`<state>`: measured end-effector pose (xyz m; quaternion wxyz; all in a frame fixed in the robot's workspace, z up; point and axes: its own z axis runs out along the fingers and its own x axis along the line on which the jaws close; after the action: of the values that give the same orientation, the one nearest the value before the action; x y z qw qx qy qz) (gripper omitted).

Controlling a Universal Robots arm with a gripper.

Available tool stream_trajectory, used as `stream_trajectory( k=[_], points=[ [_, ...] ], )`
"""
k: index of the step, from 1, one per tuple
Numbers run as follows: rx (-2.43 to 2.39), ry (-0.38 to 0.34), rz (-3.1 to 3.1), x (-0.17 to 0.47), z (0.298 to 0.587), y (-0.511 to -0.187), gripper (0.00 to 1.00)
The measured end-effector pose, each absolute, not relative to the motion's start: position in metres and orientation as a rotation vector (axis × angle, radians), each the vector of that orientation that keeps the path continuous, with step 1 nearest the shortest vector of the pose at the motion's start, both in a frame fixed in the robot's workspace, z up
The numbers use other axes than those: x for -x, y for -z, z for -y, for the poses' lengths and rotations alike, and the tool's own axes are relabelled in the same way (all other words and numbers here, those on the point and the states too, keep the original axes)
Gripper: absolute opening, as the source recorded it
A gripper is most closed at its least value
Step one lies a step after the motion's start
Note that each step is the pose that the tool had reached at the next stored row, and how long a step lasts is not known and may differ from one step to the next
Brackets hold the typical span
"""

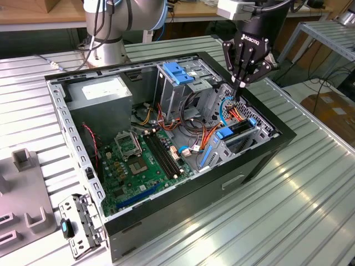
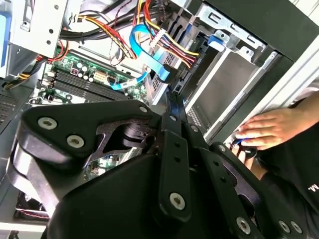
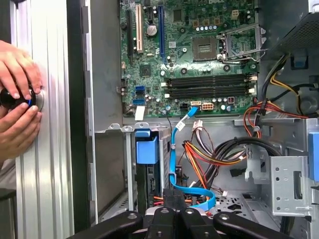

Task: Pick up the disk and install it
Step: 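Insert the second disk wire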

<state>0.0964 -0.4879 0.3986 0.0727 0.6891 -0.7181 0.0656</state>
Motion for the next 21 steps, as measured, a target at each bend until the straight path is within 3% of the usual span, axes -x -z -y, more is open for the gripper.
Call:
stream_trajectory(
  k=[6,8,13,14,21],
  points=[
    [-2.058,-0.22,2.145,-0.102,0.478,-0.399,0.11],
    [-2.034,-0.265,2.12,-0.104,0.466,-0.397,0.24],
    [-2.003,-0.321,2.088,-0.104,0.46,-0.392,0.25],
    [-2.0,-0.325,2.086,-0.104,0.46,-0.391,0.31],
    [-1.998,-0.327,2.084,-0.108,0.452,-0.382,0.31]
  ],
)
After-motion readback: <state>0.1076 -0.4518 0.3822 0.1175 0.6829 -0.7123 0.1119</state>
